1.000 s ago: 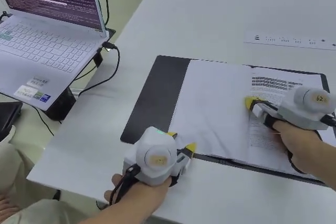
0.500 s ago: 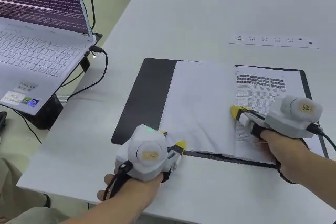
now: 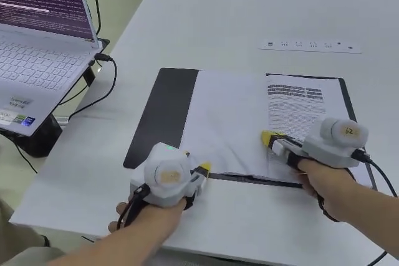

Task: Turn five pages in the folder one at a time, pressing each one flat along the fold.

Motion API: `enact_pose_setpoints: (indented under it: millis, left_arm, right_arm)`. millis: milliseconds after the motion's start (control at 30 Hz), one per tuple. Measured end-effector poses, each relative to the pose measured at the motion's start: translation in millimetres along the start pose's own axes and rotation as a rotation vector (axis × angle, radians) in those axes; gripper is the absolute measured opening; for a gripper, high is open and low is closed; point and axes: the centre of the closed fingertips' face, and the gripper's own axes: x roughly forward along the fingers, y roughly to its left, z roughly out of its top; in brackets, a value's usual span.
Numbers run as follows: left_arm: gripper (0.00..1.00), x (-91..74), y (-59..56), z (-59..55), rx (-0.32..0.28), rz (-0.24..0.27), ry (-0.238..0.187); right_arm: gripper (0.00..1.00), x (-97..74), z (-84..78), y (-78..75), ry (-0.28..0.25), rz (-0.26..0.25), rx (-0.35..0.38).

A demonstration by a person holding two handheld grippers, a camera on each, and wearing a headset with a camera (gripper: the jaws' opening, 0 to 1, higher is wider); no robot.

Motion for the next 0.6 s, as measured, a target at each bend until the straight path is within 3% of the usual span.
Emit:
enact_pose_setpoints:
  millis: [600]
  left_arm:
    - [0.28, -0.1, -0.2, 0.1, -0.003, 0.0, -0.002]
  right_arm:
    - [0.0, -28.2, -33.7, 10.4, 0.075, 0.046, -0.011]
